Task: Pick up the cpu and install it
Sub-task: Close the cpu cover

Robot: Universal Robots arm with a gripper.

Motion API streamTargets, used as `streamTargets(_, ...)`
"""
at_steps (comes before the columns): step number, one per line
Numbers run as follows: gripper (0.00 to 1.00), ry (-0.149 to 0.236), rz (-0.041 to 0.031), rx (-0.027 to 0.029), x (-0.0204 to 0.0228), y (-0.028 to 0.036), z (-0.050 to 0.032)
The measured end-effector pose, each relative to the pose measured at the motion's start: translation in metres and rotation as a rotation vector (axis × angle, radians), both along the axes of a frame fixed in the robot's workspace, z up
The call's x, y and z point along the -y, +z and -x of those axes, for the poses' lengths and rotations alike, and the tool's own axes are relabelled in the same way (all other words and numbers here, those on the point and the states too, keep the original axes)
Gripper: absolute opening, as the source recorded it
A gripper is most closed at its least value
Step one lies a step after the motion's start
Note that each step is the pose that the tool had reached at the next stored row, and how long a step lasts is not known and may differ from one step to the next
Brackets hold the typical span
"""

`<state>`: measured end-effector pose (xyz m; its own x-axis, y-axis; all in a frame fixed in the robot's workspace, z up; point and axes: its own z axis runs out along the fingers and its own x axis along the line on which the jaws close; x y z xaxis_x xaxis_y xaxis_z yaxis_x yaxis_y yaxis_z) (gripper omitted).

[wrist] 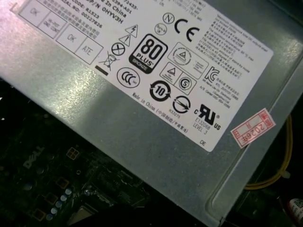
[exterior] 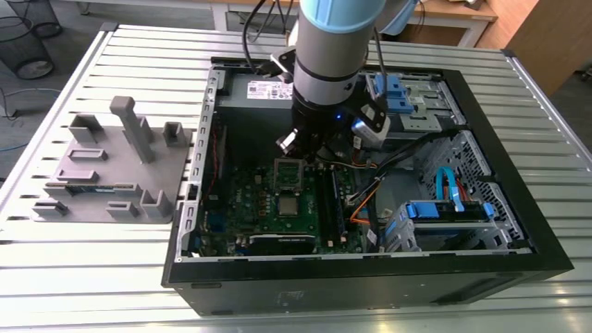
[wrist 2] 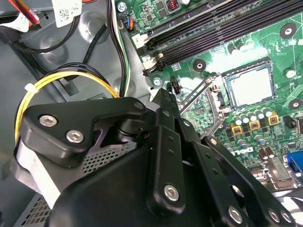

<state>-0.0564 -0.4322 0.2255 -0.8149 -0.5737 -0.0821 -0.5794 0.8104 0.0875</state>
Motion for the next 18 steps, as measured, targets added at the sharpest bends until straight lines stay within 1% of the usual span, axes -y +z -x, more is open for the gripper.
streamTargets(4,0.11,0.006,-0.0001,0.0,0.0,0.0017,0.0)
streamTargets(11,0.11,0.009,-0.0002,0.0001,0.0,0.002,0.0)
streamTargets(15,0.11,0.011,-0.0001,0.0,0.0,0.0048,0.0)
streamTargets(18,0.11,0.014,-0.0005,0.0002,0.0,0.0055,0.0)
